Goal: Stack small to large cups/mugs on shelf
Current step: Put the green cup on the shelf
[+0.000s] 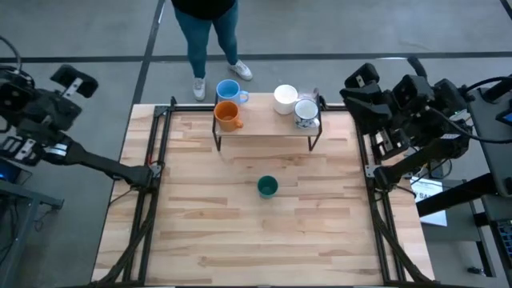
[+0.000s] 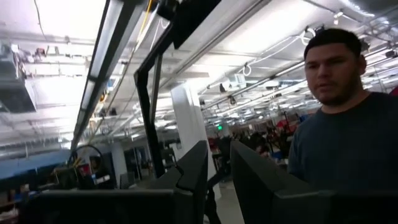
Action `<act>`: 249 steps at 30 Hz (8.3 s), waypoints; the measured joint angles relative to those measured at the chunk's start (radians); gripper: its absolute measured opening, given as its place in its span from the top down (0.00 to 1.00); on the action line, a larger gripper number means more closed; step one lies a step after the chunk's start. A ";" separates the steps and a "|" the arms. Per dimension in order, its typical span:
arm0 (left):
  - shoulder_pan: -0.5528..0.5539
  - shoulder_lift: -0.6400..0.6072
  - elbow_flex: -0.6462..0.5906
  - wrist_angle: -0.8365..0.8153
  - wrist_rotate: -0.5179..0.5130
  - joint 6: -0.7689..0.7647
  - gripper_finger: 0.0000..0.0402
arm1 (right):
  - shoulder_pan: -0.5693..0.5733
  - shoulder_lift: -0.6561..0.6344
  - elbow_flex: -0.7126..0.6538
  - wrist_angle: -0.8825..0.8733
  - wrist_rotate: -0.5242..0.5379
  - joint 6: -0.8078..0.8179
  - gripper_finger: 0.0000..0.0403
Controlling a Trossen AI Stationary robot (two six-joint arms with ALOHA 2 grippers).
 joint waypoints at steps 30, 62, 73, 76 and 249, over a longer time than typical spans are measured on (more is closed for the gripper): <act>0.000 0.045 0.000 0.086 -0.001 -0.007 0.86 | 0.000 0.018 -0.001 -0.038 0.152 -0.124 0.83; 0.000 0.080 -0.002 0.060 -0.006 0.447 0.86 | 0.000 0.059 -0.001 -0.090 0.286 -0.113 0.81; 0.000 0.079 -0.002 -0.315 -0.437 0.663 0.86 | 0.000 0.053 -0.001 -0.224 0.285 -0.048 0.85; 0.000 0.079 -0.002 -0.336 -0.456 0.583 0.86 | 0.000 0.054 -0.001 -0.225 0.283 -0.017 0.85; 0.000 -0.015 -0.003 -0.240 -0.389 0.211 0.86 | -0.154 0.364 0.338 0.106 -0.477 0.258 0.60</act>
